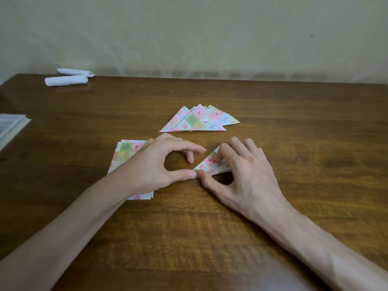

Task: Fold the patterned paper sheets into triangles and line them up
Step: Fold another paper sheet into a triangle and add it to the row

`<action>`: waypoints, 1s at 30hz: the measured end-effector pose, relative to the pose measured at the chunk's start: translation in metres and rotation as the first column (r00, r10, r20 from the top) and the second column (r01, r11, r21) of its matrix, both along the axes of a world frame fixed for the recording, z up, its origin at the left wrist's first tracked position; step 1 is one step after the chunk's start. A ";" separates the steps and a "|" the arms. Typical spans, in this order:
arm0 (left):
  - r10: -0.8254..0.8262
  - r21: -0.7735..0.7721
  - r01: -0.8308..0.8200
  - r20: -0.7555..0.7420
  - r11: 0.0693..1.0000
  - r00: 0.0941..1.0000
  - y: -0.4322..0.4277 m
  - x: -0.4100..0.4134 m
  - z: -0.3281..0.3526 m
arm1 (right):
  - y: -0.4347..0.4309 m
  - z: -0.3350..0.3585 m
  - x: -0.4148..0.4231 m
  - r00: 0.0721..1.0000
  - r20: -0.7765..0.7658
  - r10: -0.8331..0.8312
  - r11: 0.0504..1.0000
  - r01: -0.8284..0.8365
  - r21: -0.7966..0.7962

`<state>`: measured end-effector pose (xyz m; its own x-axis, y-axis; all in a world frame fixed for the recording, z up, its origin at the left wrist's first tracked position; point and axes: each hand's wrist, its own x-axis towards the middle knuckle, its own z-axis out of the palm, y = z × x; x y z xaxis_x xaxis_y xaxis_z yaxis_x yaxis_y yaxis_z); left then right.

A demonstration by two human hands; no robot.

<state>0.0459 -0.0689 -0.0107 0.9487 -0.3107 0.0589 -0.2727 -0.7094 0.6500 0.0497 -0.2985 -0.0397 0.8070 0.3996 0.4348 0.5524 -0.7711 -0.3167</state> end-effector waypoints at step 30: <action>0.044 0.069 -0.048 0.062 0.996 0.997 -0.010 -0.003 -0.004 | -0.009 -0.002 0.008 0.986 -0.157 0.047 0.998 -0.039 0.057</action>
<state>0.0425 -0.0786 -0.0151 0.9575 -0.2721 0.0955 -0.2756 -0.7657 0.5812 0.0580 -0.3077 -0.0414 0.8499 0.4152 0.3244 0.5243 -0.7274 -0.4427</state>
